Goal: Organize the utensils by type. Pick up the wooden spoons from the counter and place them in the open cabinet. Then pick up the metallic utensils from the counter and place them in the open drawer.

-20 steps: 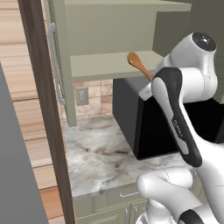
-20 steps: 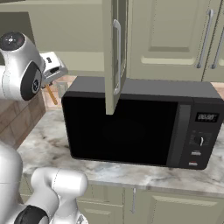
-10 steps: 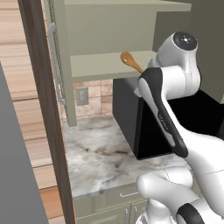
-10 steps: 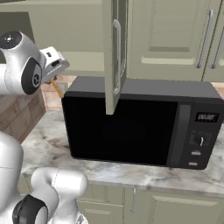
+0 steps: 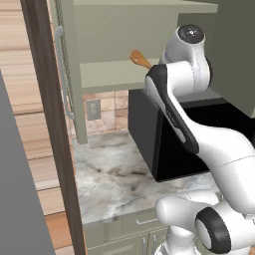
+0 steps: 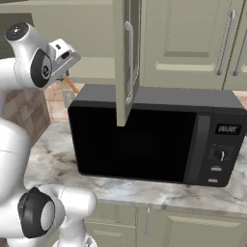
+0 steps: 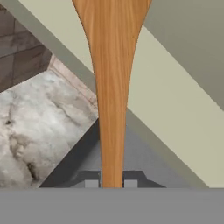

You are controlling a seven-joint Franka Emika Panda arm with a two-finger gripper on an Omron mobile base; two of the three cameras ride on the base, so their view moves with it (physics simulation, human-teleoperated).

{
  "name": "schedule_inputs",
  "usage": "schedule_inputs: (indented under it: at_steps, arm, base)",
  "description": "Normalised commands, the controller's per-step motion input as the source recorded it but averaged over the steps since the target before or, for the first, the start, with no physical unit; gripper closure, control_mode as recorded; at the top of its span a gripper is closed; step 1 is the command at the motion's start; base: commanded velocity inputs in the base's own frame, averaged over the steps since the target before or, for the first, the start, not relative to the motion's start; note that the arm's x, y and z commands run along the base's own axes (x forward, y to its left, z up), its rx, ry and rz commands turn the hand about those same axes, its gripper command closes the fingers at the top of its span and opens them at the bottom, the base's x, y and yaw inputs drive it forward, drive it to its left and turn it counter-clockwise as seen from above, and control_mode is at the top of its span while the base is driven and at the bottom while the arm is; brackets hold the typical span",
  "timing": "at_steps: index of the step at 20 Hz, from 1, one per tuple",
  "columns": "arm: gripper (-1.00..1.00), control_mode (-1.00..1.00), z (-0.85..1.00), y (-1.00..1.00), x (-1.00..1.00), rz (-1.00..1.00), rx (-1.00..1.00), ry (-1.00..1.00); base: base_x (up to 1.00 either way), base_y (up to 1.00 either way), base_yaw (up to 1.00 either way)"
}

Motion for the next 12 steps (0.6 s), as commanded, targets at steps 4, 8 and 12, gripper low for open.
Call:
schedule_inputs:
  at_steps: [4, 8, 12]
  arm:
    - [1.0, -1.0, 0.0, 0.0, 0.66, 0.0, -0.13, -0.04]
    - [1.0, -1.0, -0.01, 0.0, 0.6, 0.0, -0.16, -0.17]
    - [1.0, -1.0, 0.0, 0.0, 0.39, 0.0, -0.17, -0.26]
  base:
    - [0.0, 0.0, 0.0]
    - [0.0, 0.0, 0.0]
    - [0.0, 0.0, 0.0]
